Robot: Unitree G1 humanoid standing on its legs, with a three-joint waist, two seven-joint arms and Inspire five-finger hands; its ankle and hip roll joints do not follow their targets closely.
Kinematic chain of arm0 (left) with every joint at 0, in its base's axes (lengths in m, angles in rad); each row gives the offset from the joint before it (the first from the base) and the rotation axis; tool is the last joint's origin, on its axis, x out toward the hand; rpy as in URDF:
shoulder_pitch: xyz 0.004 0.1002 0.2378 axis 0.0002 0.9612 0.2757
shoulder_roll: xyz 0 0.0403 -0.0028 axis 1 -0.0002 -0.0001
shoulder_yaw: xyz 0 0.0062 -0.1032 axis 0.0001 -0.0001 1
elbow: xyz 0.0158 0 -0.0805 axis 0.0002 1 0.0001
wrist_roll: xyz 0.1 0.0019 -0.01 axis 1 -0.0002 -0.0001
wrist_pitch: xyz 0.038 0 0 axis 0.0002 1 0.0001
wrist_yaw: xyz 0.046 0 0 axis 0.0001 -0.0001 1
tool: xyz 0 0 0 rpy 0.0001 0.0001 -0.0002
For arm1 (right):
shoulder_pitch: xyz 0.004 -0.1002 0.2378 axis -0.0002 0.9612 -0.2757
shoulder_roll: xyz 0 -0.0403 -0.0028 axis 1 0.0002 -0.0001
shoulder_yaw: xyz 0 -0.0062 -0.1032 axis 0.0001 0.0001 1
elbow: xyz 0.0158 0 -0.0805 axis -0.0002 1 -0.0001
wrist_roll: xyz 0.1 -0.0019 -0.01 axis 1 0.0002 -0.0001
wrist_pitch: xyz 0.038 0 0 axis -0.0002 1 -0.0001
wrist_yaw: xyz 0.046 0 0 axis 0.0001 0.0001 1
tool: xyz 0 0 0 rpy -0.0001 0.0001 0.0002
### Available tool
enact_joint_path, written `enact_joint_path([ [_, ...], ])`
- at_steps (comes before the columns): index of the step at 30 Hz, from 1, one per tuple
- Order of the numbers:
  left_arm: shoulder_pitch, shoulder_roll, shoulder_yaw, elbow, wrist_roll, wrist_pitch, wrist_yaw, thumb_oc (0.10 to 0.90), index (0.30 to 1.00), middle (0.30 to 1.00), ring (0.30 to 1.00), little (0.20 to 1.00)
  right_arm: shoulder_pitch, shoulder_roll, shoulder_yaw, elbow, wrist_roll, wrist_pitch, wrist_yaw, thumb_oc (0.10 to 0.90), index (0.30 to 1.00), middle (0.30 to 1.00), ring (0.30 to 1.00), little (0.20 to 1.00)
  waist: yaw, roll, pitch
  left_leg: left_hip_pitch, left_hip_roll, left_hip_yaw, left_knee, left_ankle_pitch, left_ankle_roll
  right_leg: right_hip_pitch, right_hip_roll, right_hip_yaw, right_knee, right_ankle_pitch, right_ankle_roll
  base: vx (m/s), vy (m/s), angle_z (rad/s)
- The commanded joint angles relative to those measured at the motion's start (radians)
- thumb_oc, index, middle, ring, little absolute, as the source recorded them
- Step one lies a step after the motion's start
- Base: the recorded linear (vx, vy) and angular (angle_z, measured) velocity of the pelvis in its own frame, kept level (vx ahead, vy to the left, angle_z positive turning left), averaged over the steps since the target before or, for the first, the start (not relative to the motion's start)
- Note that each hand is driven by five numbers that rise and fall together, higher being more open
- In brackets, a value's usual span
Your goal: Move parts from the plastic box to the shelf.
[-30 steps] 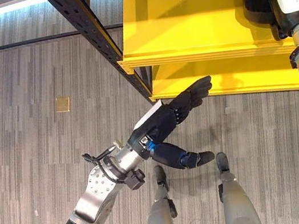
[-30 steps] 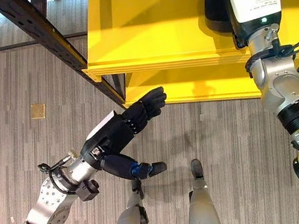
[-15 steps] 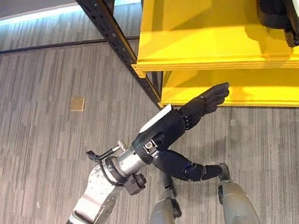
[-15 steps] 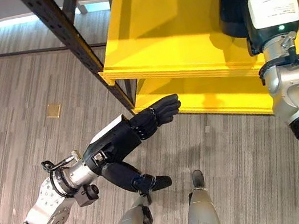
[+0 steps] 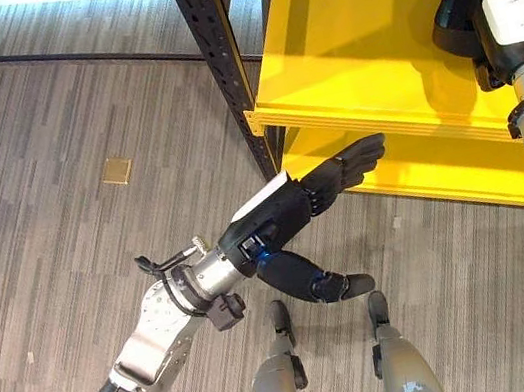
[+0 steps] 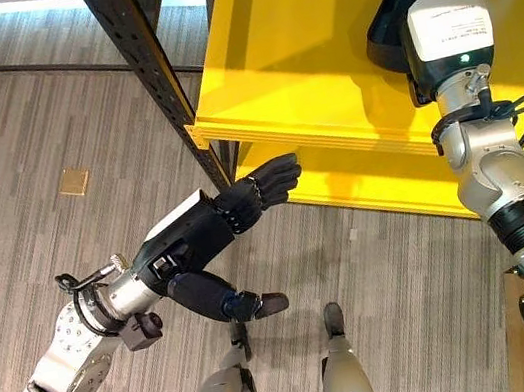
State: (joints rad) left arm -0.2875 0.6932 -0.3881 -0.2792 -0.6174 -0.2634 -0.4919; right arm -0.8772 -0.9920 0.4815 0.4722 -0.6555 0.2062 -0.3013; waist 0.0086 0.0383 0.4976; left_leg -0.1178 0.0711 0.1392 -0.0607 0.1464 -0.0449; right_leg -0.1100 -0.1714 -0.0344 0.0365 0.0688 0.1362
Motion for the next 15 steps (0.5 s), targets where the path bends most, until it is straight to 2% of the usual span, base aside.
enact_joint_path([
  [1,0.080,-0.025,0.027,-0.077,-0.052,-0.092,-0.016,0.900,1.000,1.000,1.000,1.000,-0.101,-0.009,0.017,-0.032,-0.037,0.004,-0.050,0.400,0.300,0.300,0.300,0.300,0.036,-0.025,-0.152,0.005,-0.093,0.002,0.021,-0.165,0.069,-0.021,0.180,-0.072,0.103,-0.153,-0.098,0.03,0.162,-0.14],
  [2,0.091,-0.018,0.037,-0.080,-0.053,-0.095,-0.004,0.900,1.000,1.000,1.000,1.000,-0.104,0.001,0.016,-0.028,-0.042,-0.012,-0.046,0.400,0.300,0.300,0.300,0.300,0.051,-0.026,-0.151,0.001,-0.085,0.023,0.039,-0.170,0.070,-0.026,0.163,-0.121,0.162,-0.180,-0.099,0.02,0.138,-0.25],
  [3,0.096,-0.016,0.041,-0.081,-0.051,-0.096,0.002,0.900,1.000,1.000,1.000,1.000,-0.105,0.006,0.014,-0.025,-0.045,-0.021,-0.045,0.400,0.300,0.300,0.300,0.300,0.058,-0.026,-0.150,0.000,-0.081,0.032,0.048,-0.172,0.071,-0.030,0.152,-0.142,0.191,-0.190,-0.098,0.03,0.120,-0.46],
  [4,0.105,-0.019,0.044,-0.081,-0.039,-0.092,0.021,0.900,1.000,1.000,1.000,1.000,-0.109,0.024,0.009,-0.011,-0.056,-0.047,-0.043,0.400,0.300,0.300,0.300,0.300,0.077,-0.025,-0.145,0.001,-0.067,0.046,0.067,-0.175,0.076,-0.044,0.118,-0.197,0.271,-0.206,-0.090,0.10,0.133,-0.55],
  [5,0.110,-0.025,0.038,-0.073,-0.018,-0.088,0.066,0.900,1.000,1.000,1.000,1.000,-0.137,0.059,0.017,0.029,-0.072,-0.091,-0.049,0.400,0.300,0.300,0.300,0.300,0.107,-0.026,-0.126,0.029,-0.046,0.063,0.094,-0.203,0.074,-0.067,0.000,-0.268,0.410,-0.176,-0.055,0.00,0.087,-0.71],
  [6,0.104,-0.027,0.026,-0.066,0.004,-0.092,0.085,0.900,1.000,1.000,1.000,1.000,-0.170,0.085,0.031,0.073,-0.077,-0.109,-0.066,0.400,0.300,0.300,0.300,0.300,0.117,-0.032,-0.106,0.034,-0.027,0.092,0.115,-0.204,0.077,-0.073,-0.051,-0.281,0.400,-0.139,-0.053,-0.04,-0.017,-0.81],
  [8,0.097,-0.019,0.008,-0.052,0.019,-0.115,0.082,0.900,1.000,1.000,1.000,1.000,-0.211,0.096,0.064,0.132,-0.057,-0.108,-0.100,0.400,0.300,0.300,0.300,0.300,0.120,-0.042,-0.095,0.038,-0.013,0.083,0.131,-0.220,0.070,-0.053,-0.080,-0.243,0.284,-0.084,-0.037,-0.09,-0.249,-1.18],
  [11,0.100,0.015,-0.005,-0.050,0.009,-0.141,0.047,0.900,1.000,1.000,1.000,1.000,-0.251,0.108,0.100,0.213,-0.005,-0.106,-0.153,0.400,0.300,0.300,0.300,0.300,0.121,-0.077,-0.096,0.050,-0.007,0.066,0.133,-0.258,0.056,-0.034,-0.159,-0.177,-0.001,0.148,0.043,0.01,-0.437,-0.25],
  [13,0.106,0.040,-0.018,-0.051,0.006,-0.153,0.034,0.900,1.000,1.000,1.000,1.000,-0.262,0.109,0.104,0.228,0.019,-0.101,-0.154,0.400,0.300,0.300,0.300,0.300,0.120,-0.091,-0.107,0.067,0.022,0.067,0.124,-0.268,0.046,-0.059,-0.186,-0.152,-0.116,0.210,0.077,0.07,-0.472,0.29],
  [15,0.113,0.053,-0.026,-0.058,0.002,-0.154,0.029,0.900,1.000,1.000,1.000,1.000,-0.263,0.106,0.105,0.230,0.032,-0.101,-0.153,0.400,0.300,0.300,0.300,0.300,0.122,-0.097,-0.115,0.075,0.043,0.067,0.124,-0.279,0.044,-0.087,-0.196,-0.135,-0.124,0.209,0.092,0.06,-0.480,0.21],
])
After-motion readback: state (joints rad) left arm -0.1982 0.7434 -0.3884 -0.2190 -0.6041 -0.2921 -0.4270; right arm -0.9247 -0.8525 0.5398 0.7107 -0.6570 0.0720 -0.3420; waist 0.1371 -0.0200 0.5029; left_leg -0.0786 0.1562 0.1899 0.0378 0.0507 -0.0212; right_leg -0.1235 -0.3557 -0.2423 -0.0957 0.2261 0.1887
